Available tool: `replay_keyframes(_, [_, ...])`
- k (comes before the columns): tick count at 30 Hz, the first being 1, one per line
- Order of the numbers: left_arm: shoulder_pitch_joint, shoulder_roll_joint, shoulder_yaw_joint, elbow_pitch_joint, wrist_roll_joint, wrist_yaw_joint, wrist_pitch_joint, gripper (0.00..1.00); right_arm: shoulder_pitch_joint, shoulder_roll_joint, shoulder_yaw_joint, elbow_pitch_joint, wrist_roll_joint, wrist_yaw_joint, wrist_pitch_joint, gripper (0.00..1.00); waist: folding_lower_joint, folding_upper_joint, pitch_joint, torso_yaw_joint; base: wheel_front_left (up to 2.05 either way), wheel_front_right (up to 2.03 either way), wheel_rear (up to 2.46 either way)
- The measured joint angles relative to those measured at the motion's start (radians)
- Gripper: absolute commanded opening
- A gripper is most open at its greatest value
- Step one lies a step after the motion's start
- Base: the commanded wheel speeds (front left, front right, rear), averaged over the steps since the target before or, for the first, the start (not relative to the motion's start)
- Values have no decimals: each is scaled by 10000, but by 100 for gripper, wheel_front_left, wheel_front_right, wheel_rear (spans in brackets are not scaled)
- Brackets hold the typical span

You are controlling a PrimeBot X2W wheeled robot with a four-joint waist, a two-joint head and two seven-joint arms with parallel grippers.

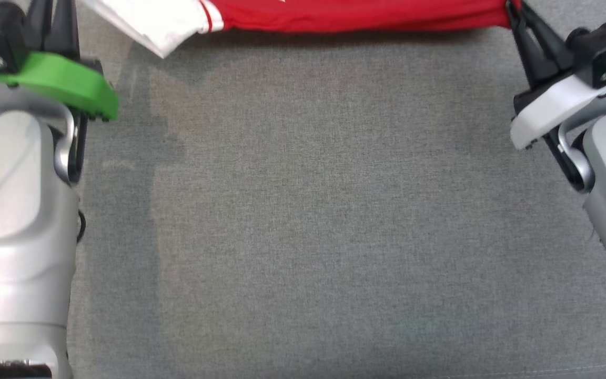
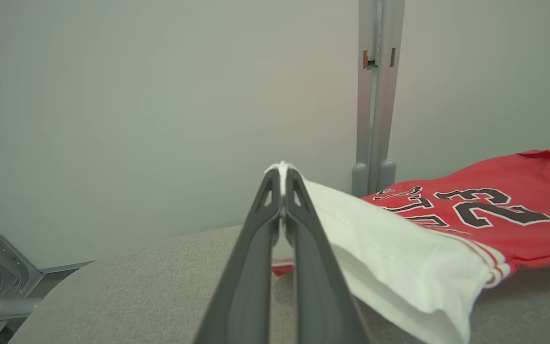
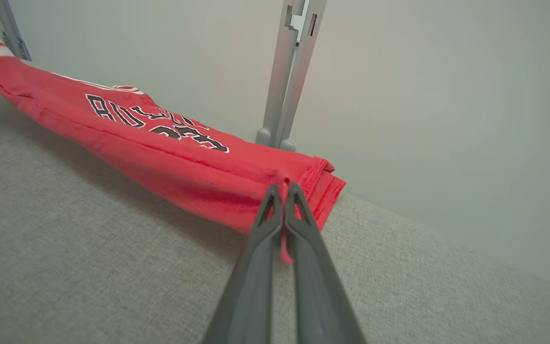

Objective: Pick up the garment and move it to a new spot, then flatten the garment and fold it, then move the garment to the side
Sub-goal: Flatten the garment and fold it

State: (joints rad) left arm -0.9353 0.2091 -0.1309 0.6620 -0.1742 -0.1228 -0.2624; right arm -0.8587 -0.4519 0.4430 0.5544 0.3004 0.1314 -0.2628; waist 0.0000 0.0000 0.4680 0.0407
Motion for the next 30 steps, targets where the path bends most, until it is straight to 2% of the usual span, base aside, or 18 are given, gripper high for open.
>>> replay_keyframes(9, [2697, 646, -497, -71, 63, -61, 2, 0, 1274, -360, 1728, -209, 817, 0, 0, 0, 0, 0, -1370, 88, 0, 0, 0])
replay_keyframes(12, [3337, 736, -817, -46, -44, -61, 0, 0, 1610, -552, 2364, 98, 1152, 0, 0, 0, 0, 0, -1859, 143, 0, 0, 0])
replay_keyframes(19, [4385, 1152, -1795, -82, -332, -63, 0, 0, 1991, -991, 3519, 936, 1950, 0, 0, 0, -1, 0, -2857, 257, 0, 0, 0])
replay_keyframes(30, [5951, 1862, -3127, -646, -961, -79, 0, 0, 2612, -1551, 4750, 947, 3237, 0, 0, 0, -1, 0, -4131, 423, 0, 0, 0])
